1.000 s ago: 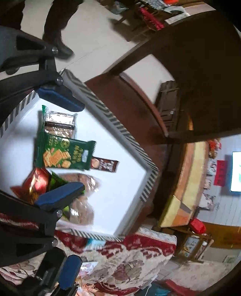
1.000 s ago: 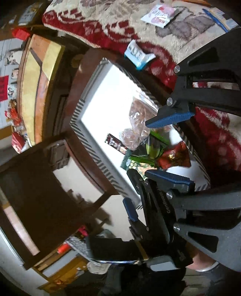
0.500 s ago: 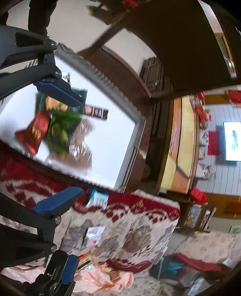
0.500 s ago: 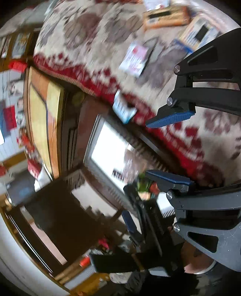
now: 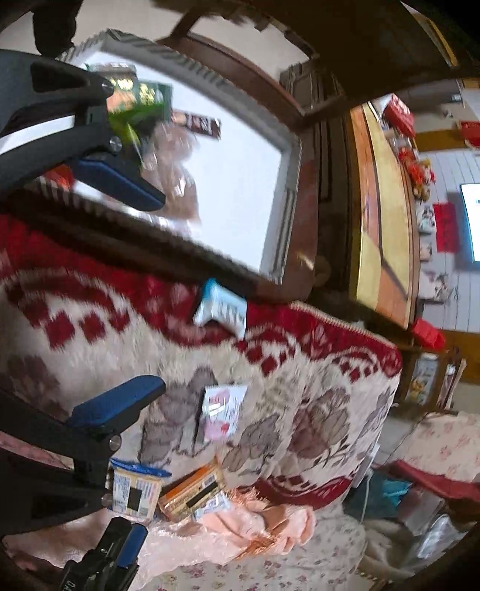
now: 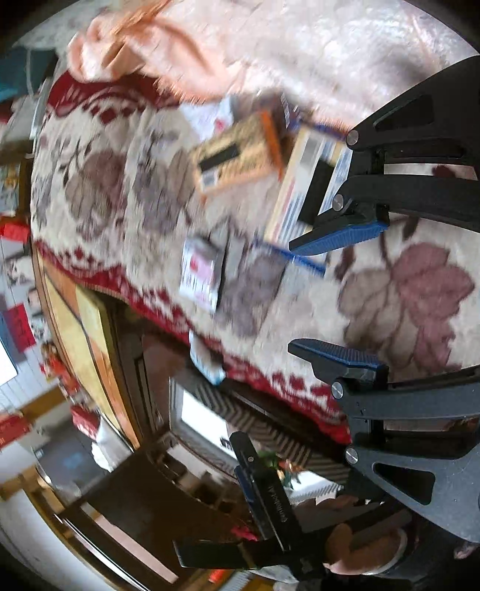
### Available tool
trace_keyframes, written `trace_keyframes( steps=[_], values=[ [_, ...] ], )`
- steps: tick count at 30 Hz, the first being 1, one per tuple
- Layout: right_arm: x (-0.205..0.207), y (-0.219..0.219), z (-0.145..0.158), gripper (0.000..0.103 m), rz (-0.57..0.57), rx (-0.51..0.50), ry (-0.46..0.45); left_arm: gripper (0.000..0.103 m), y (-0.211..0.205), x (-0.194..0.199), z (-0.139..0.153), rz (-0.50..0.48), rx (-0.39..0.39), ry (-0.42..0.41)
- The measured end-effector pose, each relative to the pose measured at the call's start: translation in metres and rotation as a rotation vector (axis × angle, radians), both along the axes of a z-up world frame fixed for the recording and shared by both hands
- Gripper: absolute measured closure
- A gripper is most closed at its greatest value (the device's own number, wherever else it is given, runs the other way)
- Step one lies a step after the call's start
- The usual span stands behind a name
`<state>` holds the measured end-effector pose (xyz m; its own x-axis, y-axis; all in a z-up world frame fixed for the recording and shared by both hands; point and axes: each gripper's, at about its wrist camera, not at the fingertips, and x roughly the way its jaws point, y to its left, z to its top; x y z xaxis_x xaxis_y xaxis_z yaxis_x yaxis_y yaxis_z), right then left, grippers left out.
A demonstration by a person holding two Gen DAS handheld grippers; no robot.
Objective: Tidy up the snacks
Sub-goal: 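Move both tools back over the snack pile, then grasp the white-blue biscuit packet with the right tool while the left tool grasps the pink strawberry packet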
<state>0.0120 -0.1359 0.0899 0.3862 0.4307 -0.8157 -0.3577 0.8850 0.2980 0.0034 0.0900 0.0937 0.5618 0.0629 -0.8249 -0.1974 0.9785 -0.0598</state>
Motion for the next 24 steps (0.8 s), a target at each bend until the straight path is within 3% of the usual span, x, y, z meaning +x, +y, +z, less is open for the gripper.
trace_keyframes(
  steps=[5,9,11,15,20,24],
  values=[
    [0.001,-0.023,-0.004,0.056,-0.026,0.005,0.005,0.011,-0.031,0.03,-0.005,-0.099,-0.012,0.022],
    [-0.003,-0.039,-0.01,0.046,-0.037,0.004,0.016,0.011,-0.057,0.058,-0.012,-0.278,-0.004,0.039],
    [-0.003,-0.043,-0.014,0.046,-0.033,-0.008,0.028,0.011,-0.068,0.07,-0.015,-0.394,0.002,0.041],
    [-0.002,-0.048,-0.024,0.046,-0.014,-0.045,0.031,0.011,-0.087,0.087,-0.024,-0.604,0.114,0.054],
    [-0.001,-0.023,-0.028,0.034,0.171,-0.211,-0.047,0.011,-0.09,0.109,-0.033,-0.713,0.121,0.089],
    [-0.009,0.011,-0.043,0.034,0.509,-0.496,-0.199,0.011,-0.09,0.125,-0.037,-0.769,0.089,0.1]
  ],
)
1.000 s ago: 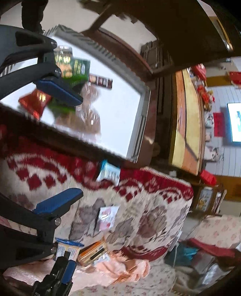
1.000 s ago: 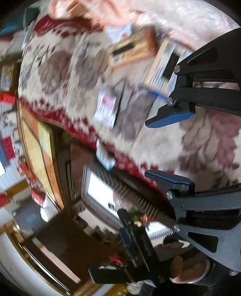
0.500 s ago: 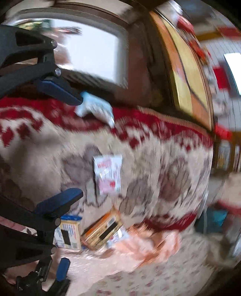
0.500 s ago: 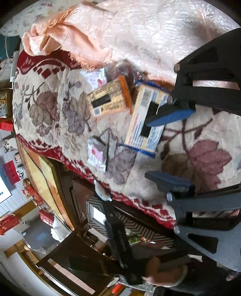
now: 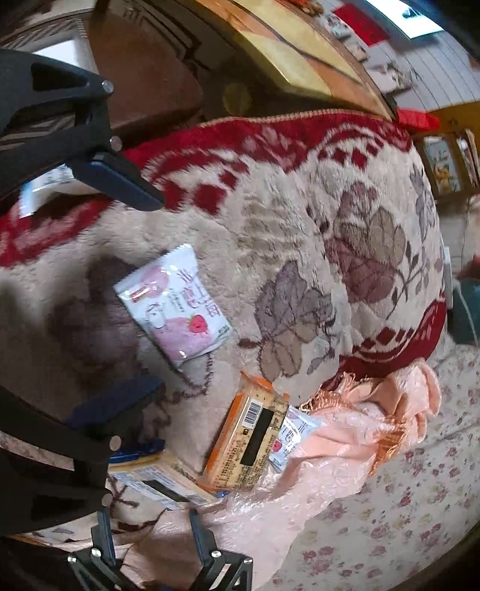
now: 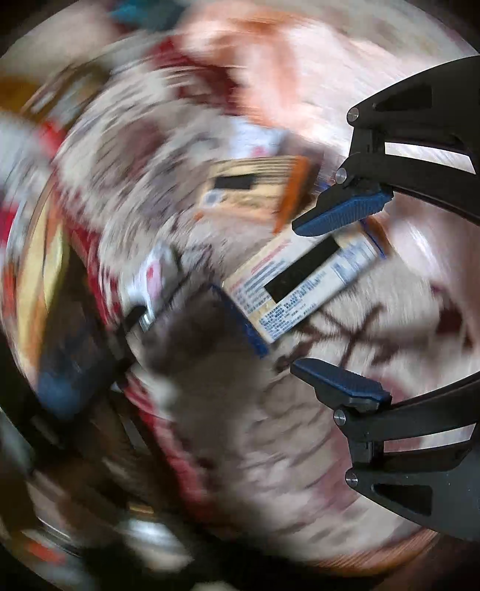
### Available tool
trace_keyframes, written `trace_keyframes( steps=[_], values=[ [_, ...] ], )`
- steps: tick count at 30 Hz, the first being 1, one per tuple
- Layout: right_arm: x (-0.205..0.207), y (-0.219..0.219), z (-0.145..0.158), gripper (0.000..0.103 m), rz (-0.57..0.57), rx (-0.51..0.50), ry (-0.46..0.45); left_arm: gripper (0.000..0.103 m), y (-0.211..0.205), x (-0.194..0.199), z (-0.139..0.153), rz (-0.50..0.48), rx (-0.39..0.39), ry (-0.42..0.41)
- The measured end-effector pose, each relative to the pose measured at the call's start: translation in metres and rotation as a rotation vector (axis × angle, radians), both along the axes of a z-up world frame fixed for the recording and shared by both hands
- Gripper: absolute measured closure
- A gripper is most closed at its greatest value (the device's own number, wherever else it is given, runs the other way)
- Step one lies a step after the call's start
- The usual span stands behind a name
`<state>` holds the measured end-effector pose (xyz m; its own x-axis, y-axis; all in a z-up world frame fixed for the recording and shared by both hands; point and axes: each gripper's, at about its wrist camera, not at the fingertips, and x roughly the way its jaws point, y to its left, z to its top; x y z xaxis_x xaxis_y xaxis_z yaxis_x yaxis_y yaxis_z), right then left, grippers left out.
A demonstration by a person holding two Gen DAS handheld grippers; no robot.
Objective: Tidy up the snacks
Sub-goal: 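Grasp the white-blue biscuit packet with the right tool while the left tool grasps the pink strawberry packet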
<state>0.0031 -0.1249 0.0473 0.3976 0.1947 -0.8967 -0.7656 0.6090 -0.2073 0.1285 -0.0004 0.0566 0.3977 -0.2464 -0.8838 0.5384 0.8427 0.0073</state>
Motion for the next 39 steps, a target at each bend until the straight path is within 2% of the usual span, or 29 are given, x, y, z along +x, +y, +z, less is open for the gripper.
trace_keyframes(
  steps=[3,6,12,16,18,19,20,21,22,24,25,26,28,30,32,39],
  values=[
    [-0.001,0.01,-0.014,0.034,0.174,-0.164,-0.049,0.011,-0.008,0.006,-0.006,-0.084,0.035,0.009],
    [0.003,0.008,-0.017,0.034,0.257,-0.244,-0.114,0.011,-0.017,0.012,-0.013,-0.176,0.065,0.033],
    [0.016,0.0,-0.03,0.033,0.336,-0.27,-0.041,0.011,-0.031,0.026,-0.033,-0.31,0.142,0.08],
    [0.03,0.0,-0.033,0.026,0.354,-0.216,-0.01,0.008,-0.038,0.04,-0.045,-0.341,0.171,0.112],
    [0.036,0.002,-0.034,0.026,0.334,-0.191,0.022,0.006,-0.045,0.043,-0.047,-0.351,0.169,0.114],
    [0.041,0.002,-0.035,0.033,0.302,-0.163,0.06,0.005,-0.047,0.044,-0.049,-0.348,0.174,0.114],
    [0.041,0.003,-0.037,0.039,0.276,-0.149,0.096,0.005,-0.049,0.045,-0.05,-0.337,0.173,0.116],
    [0.045,0.004,-0.039,0.04,0.224,-0.13,0.155,0.008,-0.049,0.045,-0.051,-0.32,0.162,0.123],
    [0.048,0.002,-0.037,0.043,0.18,-0.105,0.161,0.011,-0.048,0.045,-0.05,-0.302,0.145,0.132],
    [0.049,0.0,-0.031,0.044,0.097,-0.073,0.172,0.028,-0.043,0.042,-0.046,-0.266,0.111,0.137],
    [0.049,-0.002,-0.028,0.046,0.067,-0.056,0.175,0.034,-0.04,0.04,-0.044,-0.243,0.099,0.139],
    [0.049,-0.005,-0.021,0.047,0.014,-0.006,0.195,0.047,-0.037,0.037,-0.041,-0.216,0.084,0.146],
    [0.046,-0.011,-0.012,0.047,-0.046,0.064,0.227,0.047,-0.032,0.03,-0.036,-0.142,0.076,0.143],
    [0.033,-0.011,-0.007,0.047,-0.095,0.085,0.195,0.047,-0.028,0.023,-0.037,-0.065,0.088,0.147],
    [0.028,-0.012,-0.004,0.047,-0.148,0.122,0.196,0.047,-0.022,0.014,-0.033,-0.011,0.067,0.137],
    [0.008,-0.019,0.001,0.047,-0.345,0.27,0.17,0.047,-0.004,-0.036,0.004,0.193,0.055,0.012]
  ],
)
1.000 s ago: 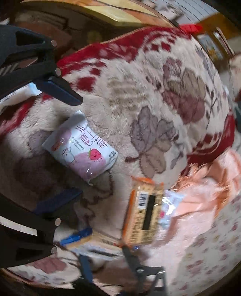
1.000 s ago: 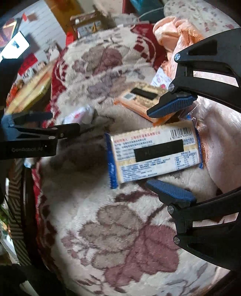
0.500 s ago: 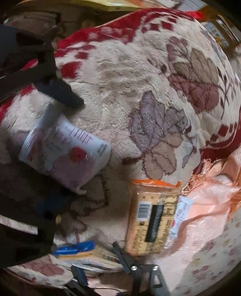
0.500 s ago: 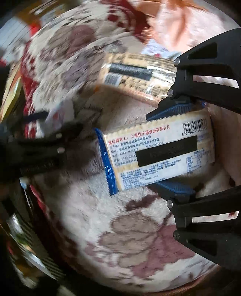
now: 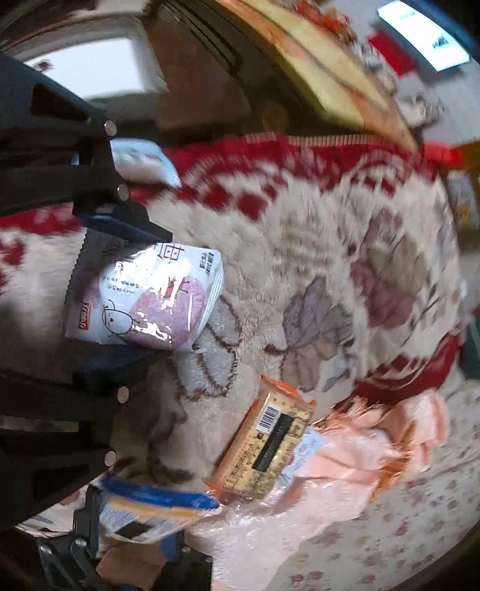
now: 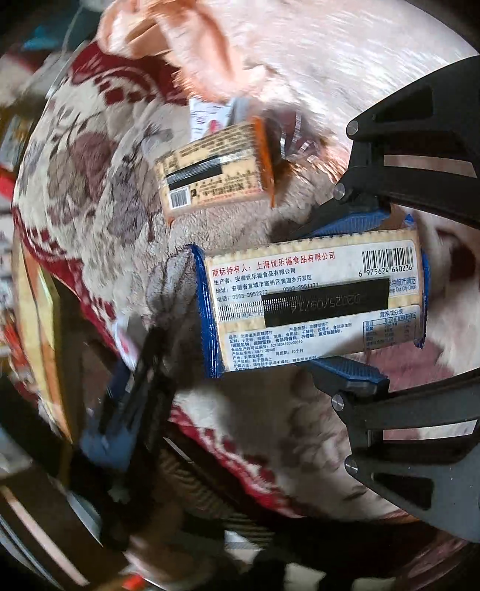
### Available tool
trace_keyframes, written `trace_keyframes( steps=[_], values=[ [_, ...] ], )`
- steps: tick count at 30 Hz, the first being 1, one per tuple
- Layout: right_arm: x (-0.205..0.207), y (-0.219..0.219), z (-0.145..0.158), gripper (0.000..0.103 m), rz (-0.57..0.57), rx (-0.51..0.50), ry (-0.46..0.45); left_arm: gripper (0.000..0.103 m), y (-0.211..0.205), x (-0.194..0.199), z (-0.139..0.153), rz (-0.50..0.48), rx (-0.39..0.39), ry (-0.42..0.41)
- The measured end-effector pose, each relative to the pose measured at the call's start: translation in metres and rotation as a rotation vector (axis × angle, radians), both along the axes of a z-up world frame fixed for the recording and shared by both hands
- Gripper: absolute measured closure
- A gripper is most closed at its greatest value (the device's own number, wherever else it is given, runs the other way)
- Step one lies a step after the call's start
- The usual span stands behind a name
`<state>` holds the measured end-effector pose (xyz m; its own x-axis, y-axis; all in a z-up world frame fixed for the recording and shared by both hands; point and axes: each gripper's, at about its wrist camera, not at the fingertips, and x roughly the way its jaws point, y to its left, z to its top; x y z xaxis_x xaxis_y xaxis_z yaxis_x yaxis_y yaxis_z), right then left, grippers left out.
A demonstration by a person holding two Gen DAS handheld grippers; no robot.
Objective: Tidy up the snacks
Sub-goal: 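Grasp the white-blue biscuit packet with the right tool while the left tool grasps the pink strawberry packet, then carry both packets over the white tray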
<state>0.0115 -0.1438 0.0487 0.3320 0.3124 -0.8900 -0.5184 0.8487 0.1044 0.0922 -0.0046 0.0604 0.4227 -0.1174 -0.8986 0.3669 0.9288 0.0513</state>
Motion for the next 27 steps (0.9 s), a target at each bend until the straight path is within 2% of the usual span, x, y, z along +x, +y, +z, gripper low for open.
trace_keyframes(
  steps=[3,5,9,14,20,27],
  values=[
    [0.002,0.006,-0.002,0.047,-0.079,0.023,-0.008,0.047,0.008,-0.024,0.017,0.101,0.007,-0.078],
    [-0.002,0.013,0.0,0.047,-0.115,0.044,-0.017,0.047,0.017,-0.038,0.026,0.167,-0.019,-0.108],
    [-0.003,0.032,0.01,0.047,-0.108,0.081,-0.026,0.047,0.04,-0.065,0.035,0.289,-0.006,-0.168],
    [-0.006,0.061,0.024,0.047,-0.084,0.079,-0.077,0.047,0.073,-0.087,0.04,0.421,-0.015,-0.186],
    [-0.014,0.093,0.032,0.047,-0.029,0.078,-0.089,0.047,0.102,-0.112,0.043,0.51,0.001,-0.215],
    [-0.02,0.122,0.041,0.047,0.022,0.083,-0.095,0.047,0.126,-0.125,0.049,0.582,-0.016,-0.232]
  ],
)
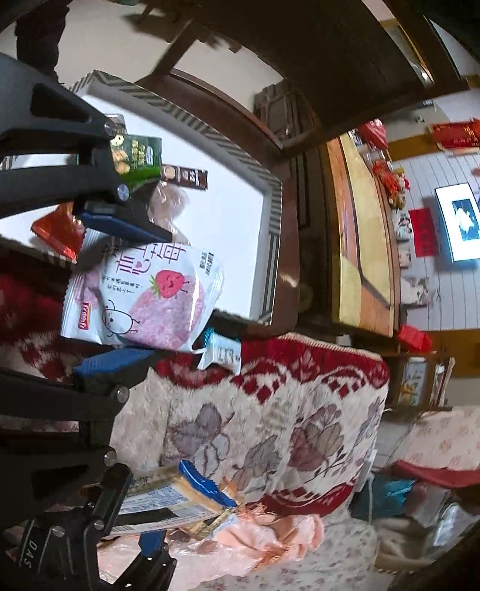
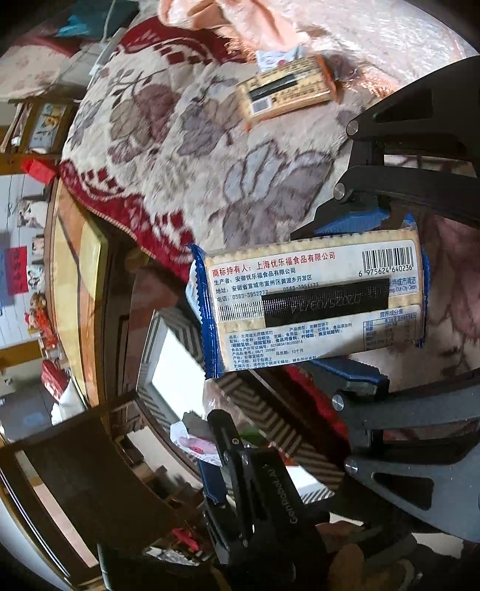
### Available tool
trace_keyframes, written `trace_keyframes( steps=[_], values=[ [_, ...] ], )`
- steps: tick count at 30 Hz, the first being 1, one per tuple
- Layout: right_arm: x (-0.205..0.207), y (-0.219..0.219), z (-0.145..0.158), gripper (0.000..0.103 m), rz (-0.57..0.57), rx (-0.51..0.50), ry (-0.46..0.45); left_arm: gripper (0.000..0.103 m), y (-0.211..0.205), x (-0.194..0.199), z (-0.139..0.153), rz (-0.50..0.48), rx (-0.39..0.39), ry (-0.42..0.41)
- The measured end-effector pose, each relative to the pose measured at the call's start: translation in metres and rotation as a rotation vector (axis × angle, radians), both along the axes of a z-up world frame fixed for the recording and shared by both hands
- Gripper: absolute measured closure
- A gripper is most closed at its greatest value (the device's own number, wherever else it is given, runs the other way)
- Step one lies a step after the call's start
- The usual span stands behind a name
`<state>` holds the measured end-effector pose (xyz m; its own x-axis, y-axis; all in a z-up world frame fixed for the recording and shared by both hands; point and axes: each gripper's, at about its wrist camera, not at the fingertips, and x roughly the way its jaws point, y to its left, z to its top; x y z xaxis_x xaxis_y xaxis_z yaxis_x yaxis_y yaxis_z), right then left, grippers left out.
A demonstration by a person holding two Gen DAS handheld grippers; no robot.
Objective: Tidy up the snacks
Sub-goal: 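Carry both packets over the white tray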
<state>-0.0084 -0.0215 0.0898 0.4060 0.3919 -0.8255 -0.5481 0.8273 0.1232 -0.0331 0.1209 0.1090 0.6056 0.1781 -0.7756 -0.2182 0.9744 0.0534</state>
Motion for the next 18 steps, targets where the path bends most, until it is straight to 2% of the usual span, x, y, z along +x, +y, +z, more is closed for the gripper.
trace_keyframes(
  steps=[9,18],
  values=[
    [0.004,0.028,0.012,0.047,0.035,0.013,-0.005,0.047,0.029,-0.01,0.01,0.074,-0.036,-0.041],
    [0.009,0.072,0.014,0.047,0.116,-0.005,0.0,0.047,0.068,-0.017,-0.002,0.17,-0.055,-0.026]
  ],
)
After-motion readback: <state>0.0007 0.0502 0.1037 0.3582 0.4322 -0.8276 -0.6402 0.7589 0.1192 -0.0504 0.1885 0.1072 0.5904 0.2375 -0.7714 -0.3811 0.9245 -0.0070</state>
